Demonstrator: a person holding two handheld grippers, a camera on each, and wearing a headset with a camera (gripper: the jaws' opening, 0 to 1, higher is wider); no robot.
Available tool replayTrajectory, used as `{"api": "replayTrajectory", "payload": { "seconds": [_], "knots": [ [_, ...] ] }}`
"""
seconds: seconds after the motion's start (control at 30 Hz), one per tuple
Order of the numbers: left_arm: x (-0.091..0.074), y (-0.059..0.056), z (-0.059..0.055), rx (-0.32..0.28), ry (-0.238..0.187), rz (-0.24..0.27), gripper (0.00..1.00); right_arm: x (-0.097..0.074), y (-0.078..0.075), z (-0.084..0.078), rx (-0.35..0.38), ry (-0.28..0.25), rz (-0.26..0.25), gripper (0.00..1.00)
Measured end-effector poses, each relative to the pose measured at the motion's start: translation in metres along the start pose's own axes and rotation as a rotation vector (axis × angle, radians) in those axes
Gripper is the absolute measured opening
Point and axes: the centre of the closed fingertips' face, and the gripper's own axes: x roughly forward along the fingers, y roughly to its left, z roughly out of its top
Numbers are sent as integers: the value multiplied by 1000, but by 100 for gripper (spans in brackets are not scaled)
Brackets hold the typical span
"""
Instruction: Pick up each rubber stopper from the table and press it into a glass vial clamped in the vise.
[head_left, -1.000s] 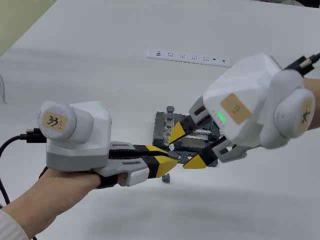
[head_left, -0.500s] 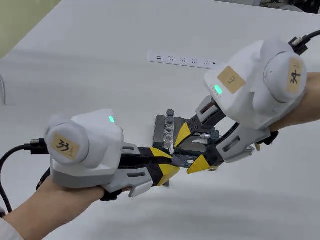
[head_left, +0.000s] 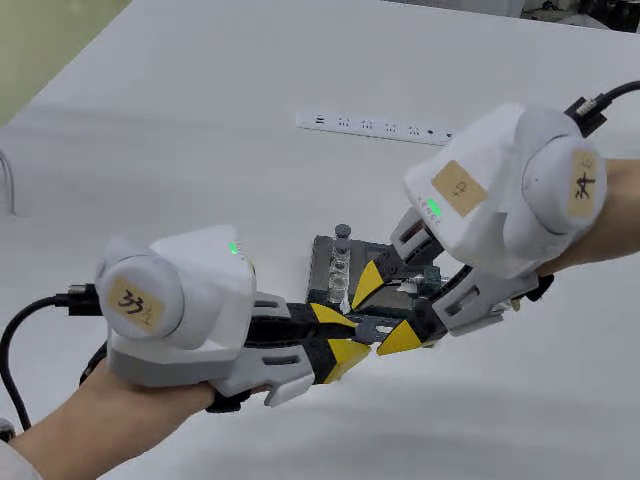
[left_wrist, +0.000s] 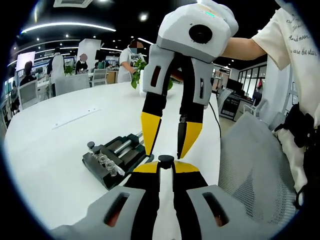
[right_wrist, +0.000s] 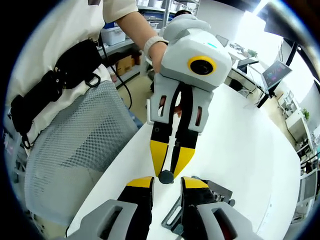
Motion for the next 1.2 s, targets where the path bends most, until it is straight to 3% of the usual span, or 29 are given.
{"api": "replayTrajectory", "payload": {
  "seconds": [0.5,1.2],
  "knots": [
    [-1,0,1,8,-10,-4,5,1,1,-1,-16,-2,15,8],
    [-1,-1,0,27,-25,3,5,-1,3,1,23,-17,28,7]
  ]
}}
